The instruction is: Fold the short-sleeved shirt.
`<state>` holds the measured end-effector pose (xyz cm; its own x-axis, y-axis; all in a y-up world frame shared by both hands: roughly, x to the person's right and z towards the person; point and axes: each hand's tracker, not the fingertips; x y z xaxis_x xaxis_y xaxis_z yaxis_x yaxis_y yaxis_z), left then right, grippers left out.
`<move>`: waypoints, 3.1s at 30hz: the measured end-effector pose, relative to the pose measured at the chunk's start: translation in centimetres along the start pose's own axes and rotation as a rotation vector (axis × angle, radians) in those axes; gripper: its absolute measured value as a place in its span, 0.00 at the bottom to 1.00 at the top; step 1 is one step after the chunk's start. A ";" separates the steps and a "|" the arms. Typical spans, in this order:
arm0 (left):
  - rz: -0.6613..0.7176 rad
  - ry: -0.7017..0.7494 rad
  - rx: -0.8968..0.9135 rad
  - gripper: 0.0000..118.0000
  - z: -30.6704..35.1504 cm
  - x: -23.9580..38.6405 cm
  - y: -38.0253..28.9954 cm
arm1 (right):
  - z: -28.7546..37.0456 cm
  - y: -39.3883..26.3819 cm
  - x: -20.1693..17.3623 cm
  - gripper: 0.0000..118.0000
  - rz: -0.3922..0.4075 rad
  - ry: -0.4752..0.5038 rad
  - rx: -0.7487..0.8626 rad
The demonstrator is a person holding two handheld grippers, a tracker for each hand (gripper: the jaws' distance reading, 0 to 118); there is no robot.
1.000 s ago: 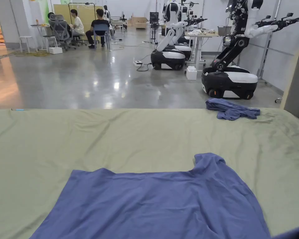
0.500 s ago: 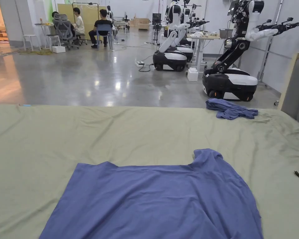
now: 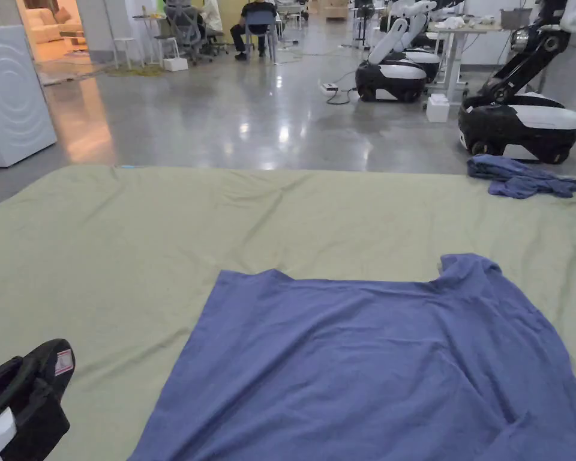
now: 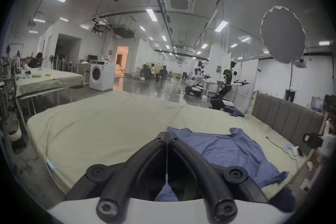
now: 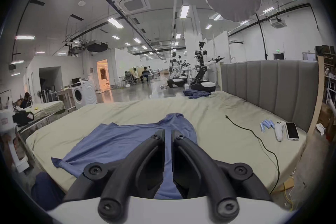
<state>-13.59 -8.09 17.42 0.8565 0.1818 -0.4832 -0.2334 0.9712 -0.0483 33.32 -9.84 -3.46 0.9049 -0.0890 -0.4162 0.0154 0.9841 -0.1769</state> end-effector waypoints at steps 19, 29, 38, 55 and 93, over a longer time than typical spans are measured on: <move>-0.093 -0.044 -0.800 0.69 -10.4 -4.2 -10.4 | -0.4 -2.3 -0.2 0.08 0.000 0.000 -0.127; -0.146 -0.055 -0.798 0.07 -9.4 0.0 -8.5 | -4.9 -4.9 3.2 1.00 -0.115 -0.051 -0.553; -0.109 -0.062 -0.812 0.06 -9.1 -1.3 -8.0 | -7.9 -8.1 5.0 0.34 -0.145 -0.084 -0.745; -0.010 -0.040 -0.594 0.06 -19.5 0.4 -1.0 | -15.6 0.3 3.6 0.13 -0.010 -0.038 -0.405; 0.124 -0.049 -0.740 0.11 -20.5 -2.2 -3.2 | -10.4 -3.0 2.3 0.10 -0.041 -0.001 -0.248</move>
<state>-24.14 -14.76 0.71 0.8192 0.3070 -0.4844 -0.5633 0.5889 -0.5795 30.93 -14.60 -13.20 0.9059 -0.1277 -0.4037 -0.0528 0.9119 -0.4069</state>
